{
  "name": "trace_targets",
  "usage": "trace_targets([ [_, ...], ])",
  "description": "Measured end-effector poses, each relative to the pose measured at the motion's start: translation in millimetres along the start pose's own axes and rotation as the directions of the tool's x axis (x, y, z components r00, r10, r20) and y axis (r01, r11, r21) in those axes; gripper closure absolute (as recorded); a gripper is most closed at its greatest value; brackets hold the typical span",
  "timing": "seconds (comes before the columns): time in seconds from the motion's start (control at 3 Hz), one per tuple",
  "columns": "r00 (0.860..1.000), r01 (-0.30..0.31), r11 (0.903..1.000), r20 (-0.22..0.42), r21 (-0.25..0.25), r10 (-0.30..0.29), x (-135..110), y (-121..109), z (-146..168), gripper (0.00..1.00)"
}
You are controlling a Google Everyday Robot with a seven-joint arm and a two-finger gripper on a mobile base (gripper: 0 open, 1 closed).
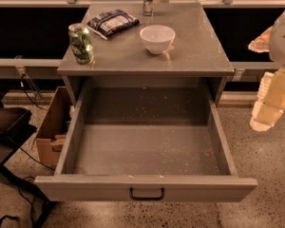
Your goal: Place green can into top drawer
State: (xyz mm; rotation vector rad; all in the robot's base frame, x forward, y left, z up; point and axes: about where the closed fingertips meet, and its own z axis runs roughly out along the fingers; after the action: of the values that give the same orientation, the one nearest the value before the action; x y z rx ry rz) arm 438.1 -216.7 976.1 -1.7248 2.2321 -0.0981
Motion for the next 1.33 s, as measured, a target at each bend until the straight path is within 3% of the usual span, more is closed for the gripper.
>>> trace_targets([
  [0.33,1.0,-0.001,1.0,0.008,0.01,0.001,-2,-1,-1,0.0],
  [0.67,0.995,-0.029,0.9994,0.099,0.021,0.027,-12,-12,15,0.0],
  [1.0,0.965,-0.041,0.9975,0.259,0.057,0.025,-50,-50,40,0.0],
  [1.33,0.874,-0.05,0.9944,0.486,0.093,-0.001,-111,-102,69,0.0],
])
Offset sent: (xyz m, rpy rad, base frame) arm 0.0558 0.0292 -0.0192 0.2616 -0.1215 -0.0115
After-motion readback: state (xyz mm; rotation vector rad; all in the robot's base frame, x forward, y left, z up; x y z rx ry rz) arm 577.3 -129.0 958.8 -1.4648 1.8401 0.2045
